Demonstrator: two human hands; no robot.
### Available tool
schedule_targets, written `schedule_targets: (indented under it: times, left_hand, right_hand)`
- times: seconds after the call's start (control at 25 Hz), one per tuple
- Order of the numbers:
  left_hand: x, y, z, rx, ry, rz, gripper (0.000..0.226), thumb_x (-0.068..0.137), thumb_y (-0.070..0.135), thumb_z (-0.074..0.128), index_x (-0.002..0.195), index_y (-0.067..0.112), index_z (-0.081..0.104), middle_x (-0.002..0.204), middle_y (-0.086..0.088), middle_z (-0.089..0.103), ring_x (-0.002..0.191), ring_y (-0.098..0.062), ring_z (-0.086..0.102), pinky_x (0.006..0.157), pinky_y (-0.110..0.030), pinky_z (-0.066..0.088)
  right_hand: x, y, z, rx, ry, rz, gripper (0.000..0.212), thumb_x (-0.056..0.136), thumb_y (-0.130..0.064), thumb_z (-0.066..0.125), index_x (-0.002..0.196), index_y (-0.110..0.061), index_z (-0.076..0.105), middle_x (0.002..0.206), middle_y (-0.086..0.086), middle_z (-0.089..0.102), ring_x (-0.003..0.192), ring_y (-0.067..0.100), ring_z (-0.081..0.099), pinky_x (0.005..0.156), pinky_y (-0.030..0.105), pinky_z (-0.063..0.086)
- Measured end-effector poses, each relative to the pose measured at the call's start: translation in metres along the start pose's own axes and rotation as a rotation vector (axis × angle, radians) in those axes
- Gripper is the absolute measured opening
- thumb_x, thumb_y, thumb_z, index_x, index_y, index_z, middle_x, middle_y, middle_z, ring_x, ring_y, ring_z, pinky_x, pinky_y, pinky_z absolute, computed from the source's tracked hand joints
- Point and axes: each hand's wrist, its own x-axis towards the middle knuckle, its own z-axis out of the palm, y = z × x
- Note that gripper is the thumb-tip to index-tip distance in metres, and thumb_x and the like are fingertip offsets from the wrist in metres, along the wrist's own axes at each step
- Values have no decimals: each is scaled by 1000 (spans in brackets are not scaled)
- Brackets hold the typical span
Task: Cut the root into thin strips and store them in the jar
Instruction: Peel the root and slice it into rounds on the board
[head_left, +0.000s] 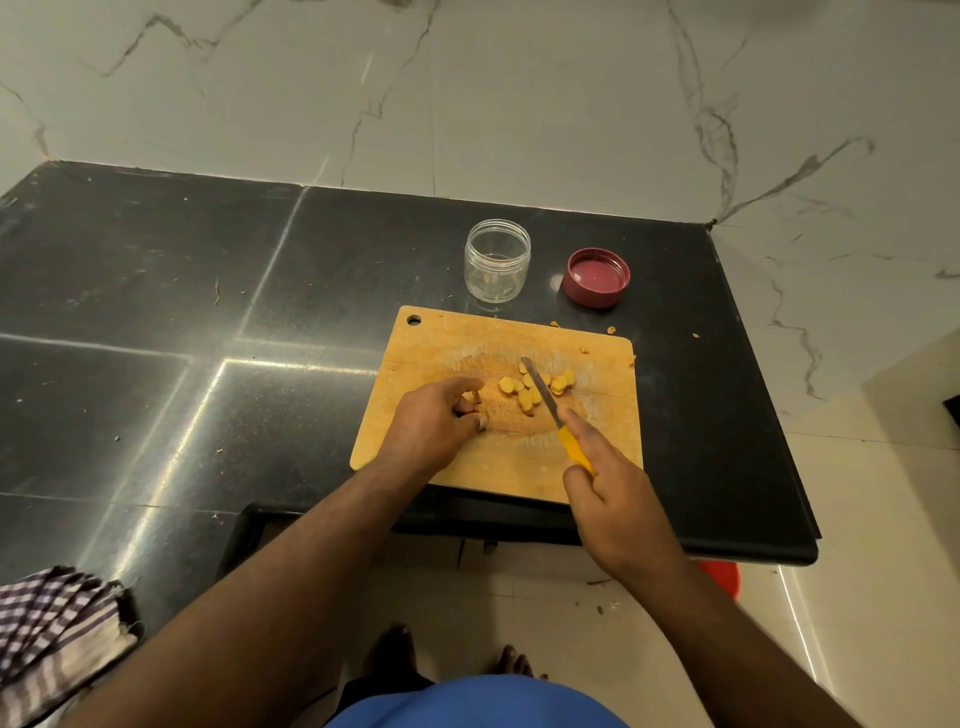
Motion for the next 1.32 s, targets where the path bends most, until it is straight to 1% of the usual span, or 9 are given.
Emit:
schedule_targets:
  times: [0.12, 0.28, 0.44, 0.56, 0.68, 0.84, 1.0, 1.2, 1.32]
  left_hand:
    - [2, 0, -3, 7, -45, -8, 47, 90, 26, 74, 135, 27, 61, 101, 9, 67, 94, -8, 60, 71, -19, 42]
    - [4, -2, -10, -4, -119, -7, 46, 90, 21, 74, 134, 24, 62, 101, 10, 66, 95, -8, 60, 74, -18, 45]
    - [4, -1, -9, 86, -72, -4, 19, 91, 26, 73, 110, 23, 72, 92, 11, 65, 82, -3, 56, 61, -16, 39]
    - [-2, 0, -3, 136, 26, 8, 11, 92, 31, 71, 96, 21, 72, 83, 11, 60, 76, -6, 54, 56, -19, 35]
    - [-5, 1, 1, 141, 47, 11, 12, 92, 31, 70, 101, 23, 68, 89, 9, 63, 83, -8, 58, 59, -20, 40]
    - [-3, 1, 0, 57, -36, -9, 35, 93, 23, 70, 127, 26, 62, 95, 9, 69, 87, -5, 61, 65, -16, 42]
    - [0, -1, 0, -7, -6, -66, 34, 90, 27, 74, 123, 22, 68, 95, 9, 71, 87, -3, 61, 64, -14, 42]
    - [3, 2, 1, -32, 23, -113, 37, 88, 30, 77, 122, 19, 69, 101, 4, 71, 87, -5, 59, 63, -15, 42]
    - [3, 2, 0, -30, 13, -118, 37, 88, 30, 76, 123, 19, 69, 103, 3, 70, 87, -6, 59, 62, -16, 43]
  right_hand:
    - [2, 0, -1, 16, -21, 46, 55, 101, -16, 44, 152, -35, 34, 127, -6, 56, 62, -7, 54, 50, 12, 38]
    - [-3, 3, 7, 31, -53, 59, 54, 101, -16, 47, 151, -32, 36, 137, -1, 56, 66, -8, 55, 55, 10, 41]
    - [-5, 7, 16, 17, -77, 85, 54, 101, -18, 47, 152, -31, 36, 123, 1, 62, 66, -7, 50, 57, 9, 39]
    - [-4, 8, 20, 2, -74, 80, 54, 101, -19, 47, 152, -32, 35, 129, 4, 61, 71, -6, 45, 59, 8, 37]
    - [-2, 4, 22, -12, -99, 73, 53, 101, -20, 45, 151, -32, 34, 129, 0, 60, 75, -1, 52, 62, 11, 38]
    - [3, -3, 25, -10, -108, 42, 54, 101, -19, 44, 152, -33, 33, 129, -2, 58, 76, 1, 54, 61, 12, 38]
    - [13, -5, 30, -58, -136, 13, 54, 102, -21, 41, 153, -34, 30, 126, 0, 59, 74, 1, 49, 58, 11, 33]
    - [8, -9, 34, -152, -125, -28, 56, 104, -22, 36, 157, -28, 18, 132, -2, 49, 103, 9, 49, 85, 21, 39]
    - [0, -10, 41, -189, -148, -73, 59, 105, -23, 34, 158, -30, 9, 120, -2, 48, 87, 9, 49, 76, 27, 45]
